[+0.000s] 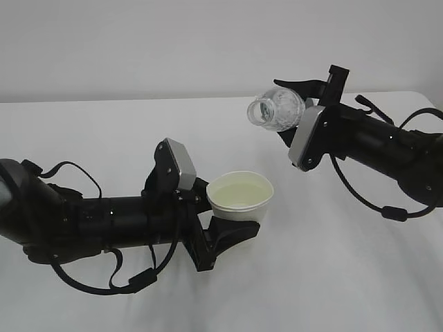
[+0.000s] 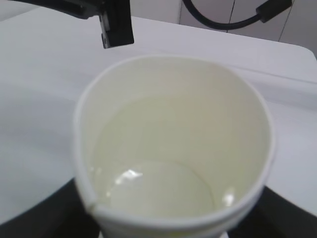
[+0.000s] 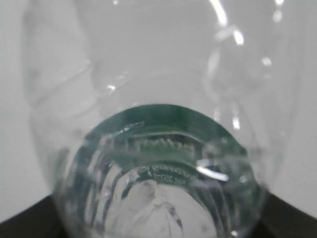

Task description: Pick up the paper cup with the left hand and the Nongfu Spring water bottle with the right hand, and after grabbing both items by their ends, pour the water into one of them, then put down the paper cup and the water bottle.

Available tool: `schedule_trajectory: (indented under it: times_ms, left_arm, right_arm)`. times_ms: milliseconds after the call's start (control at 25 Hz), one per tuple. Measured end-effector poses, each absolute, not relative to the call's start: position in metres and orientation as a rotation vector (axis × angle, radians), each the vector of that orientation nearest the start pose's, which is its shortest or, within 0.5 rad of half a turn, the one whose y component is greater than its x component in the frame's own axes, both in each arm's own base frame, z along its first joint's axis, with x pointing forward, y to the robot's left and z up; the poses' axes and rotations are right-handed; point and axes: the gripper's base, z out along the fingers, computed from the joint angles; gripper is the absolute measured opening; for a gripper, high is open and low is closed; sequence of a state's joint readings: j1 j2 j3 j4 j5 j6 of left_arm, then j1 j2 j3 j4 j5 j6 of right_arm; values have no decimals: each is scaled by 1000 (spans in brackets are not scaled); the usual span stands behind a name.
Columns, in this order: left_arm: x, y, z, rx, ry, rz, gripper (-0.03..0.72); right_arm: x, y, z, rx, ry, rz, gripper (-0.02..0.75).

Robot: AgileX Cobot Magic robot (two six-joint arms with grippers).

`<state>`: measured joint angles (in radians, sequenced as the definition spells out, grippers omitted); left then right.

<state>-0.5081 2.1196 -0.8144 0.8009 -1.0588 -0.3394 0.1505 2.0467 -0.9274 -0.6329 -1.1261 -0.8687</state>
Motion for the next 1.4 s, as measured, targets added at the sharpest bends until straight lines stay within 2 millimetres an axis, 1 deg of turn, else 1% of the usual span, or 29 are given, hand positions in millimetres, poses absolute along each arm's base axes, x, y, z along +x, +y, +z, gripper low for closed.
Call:
schedule_trajectory:
  times_ms: [1120, 1400]
  left_arm:
    - [282, -222, 93, 1029, 1622, -895, 483]
    - [282, -222, 93, 1029, 1622, -895, 483]
  right_arm:
    - [379, 103, 154, -1067, 1131, -137, 466]
    - [380, 101, 155, -977, 1198, -64, 466]
